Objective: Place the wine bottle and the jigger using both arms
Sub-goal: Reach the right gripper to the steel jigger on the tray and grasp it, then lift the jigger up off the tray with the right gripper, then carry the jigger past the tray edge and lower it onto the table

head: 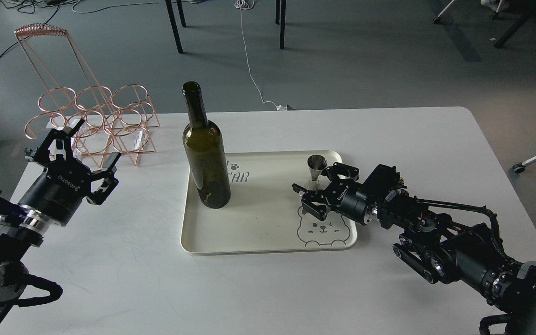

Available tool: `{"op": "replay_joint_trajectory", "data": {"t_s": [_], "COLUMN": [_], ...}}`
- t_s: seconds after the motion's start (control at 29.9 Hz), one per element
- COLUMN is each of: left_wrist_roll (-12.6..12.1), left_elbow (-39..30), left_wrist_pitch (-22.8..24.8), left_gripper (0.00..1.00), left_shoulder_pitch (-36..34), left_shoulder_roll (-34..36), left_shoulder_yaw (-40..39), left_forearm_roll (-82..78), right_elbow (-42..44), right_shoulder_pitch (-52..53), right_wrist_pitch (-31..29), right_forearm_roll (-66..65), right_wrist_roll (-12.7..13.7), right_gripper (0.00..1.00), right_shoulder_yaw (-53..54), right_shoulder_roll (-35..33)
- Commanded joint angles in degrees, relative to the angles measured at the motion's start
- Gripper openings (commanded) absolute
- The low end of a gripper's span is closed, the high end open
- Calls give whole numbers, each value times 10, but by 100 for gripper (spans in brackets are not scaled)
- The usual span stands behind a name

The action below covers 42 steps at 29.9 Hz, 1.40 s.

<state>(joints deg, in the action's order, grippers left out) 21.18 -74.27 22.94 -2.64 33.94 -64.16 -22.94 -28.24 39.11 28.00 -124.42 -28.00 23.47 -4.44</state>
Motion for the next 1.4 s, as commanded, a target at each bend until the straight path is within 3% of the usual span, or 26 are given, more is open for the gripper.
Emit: {"op": "replay_joint_trajectory", "data": {"t_s": [0.0, 0.27, 0.53, 0.73, 1.0, 1.37], "left_wrist_roll": [0, 12, 12, 13, 13, 12], "left_elbow": [0, -1, -3, -4, -4, -4], "left_wrist_pitch": [0, 0, 0, 0, 0, -1], "left_gripper": [98, 98, 98, 98, 98, 98], "left_shoulder_pitch": [0, 0, 0, 1, 1, 0], "left_shoulder_roll": [0, 1, 2, 3, -1, -3], "left_shoulder_yaw": [-1, 0, 0, -1, 3, 6], "left_forearm_roll": [-1, -1, -1, -1, -1, -2], "right_elbow": [0, -6, -20, -37, -31, -30], "right_shoulder_pitch": [4, 32, 60, 56, 4, -76], "right_wrist_pitch": [0, 0, 0, 0, 0, 0], "right_forearm_roll": [1, 5, 24, 62, 209, 257], "right_wrist_roll": [0, 0, 0, 0, 0, 0], "right_gripper": [35, 26, 24, 25, 25, 25], "right_shoulder_yaw": [0, 3, 30, 63, 71, 70], "right_shoulder_roll": [-1, -2, -22, -90, -163, -159]}}
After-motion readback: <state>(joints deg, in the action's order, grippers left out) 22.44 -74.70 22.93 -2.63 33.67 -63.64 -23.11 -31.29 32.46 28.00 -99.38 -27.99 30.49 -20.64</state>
